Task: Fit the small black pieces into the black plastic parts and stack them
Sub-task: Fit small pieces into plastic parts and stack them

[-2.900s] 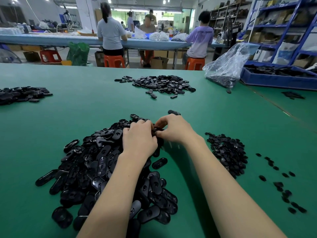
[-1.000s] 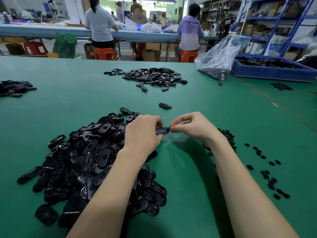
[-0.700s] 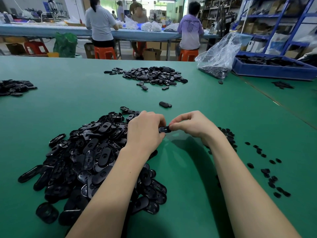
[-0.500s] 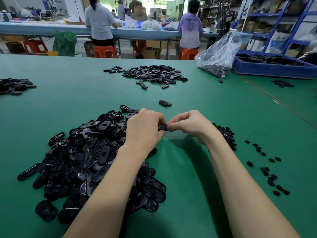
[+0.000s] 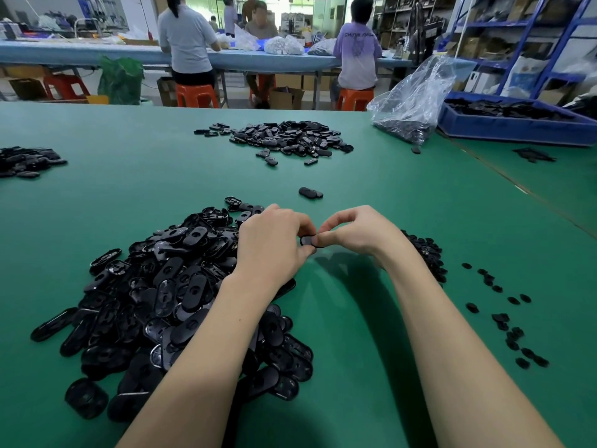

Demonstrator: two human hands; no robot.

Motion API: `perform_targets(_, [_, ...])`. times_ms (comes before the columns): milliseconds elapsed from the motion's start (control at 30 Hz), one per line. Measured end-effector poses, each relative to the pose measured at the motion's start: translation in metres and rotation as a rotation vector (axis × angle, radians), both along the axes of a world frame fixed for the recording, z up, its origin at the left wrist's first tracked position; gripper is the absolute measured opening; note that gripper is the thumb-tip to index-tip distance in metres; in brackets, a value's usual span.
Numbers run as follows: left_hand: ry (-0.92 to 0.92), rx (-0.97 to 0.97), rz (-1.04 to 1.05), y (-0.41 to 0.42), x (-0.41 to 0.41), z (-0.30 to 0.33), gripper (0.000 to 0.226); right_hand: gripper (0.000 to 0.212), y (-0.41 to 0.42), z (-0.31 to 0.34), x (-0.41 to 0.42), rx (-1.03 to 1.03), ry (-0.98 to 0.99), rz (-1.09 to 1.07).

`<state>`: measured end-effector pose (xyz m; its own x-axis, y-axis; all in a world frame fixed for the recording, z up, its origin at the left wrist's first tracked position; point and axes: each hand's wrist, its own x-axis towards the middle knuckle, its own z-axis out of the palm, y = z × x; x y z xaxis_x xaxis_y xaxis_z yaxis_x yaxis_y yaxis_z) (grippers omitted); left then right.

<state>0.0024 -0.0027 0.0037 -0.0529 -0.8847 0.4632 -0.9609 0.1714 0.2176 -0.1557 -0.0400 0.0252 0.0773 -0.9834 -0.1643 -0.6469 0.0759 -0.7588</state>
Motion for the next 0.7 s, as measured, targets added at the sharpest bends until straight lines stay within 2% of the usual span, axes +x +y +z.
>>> perform_targets(100, [0.027,0.024,-0.005,0.001,0.000,0.000,0.015,0.025,0.001,-0.004,-0.004,0.075,-0.130,0.020])
perform_targets(200, [0.109,0.125,-0.038,0.000,0.002,0.004,0.016,0.023,0.000,-0.012,-0.008,0.069,-0.187,0.011])
perform_targets(300, [0.187,0.233,-0.060,-0.001,0.005,0.009,0.013,0.027,-0.002,-0.015,-0.010,0.000,-0.196,0.033])
perform_targets(433, [0.184,0.248,-0.027,0.000,0.008,0.011,0.014,0.029,-0.001,-0.015,-0.008,-0.032,-0.223,0.086])
perform_targets(700, [0.207,0.299,0.026,0.001,0.008,0.012,0.006,0.018,-0.002,-0.010,-0.005,-0.066,-0.147,0.131])
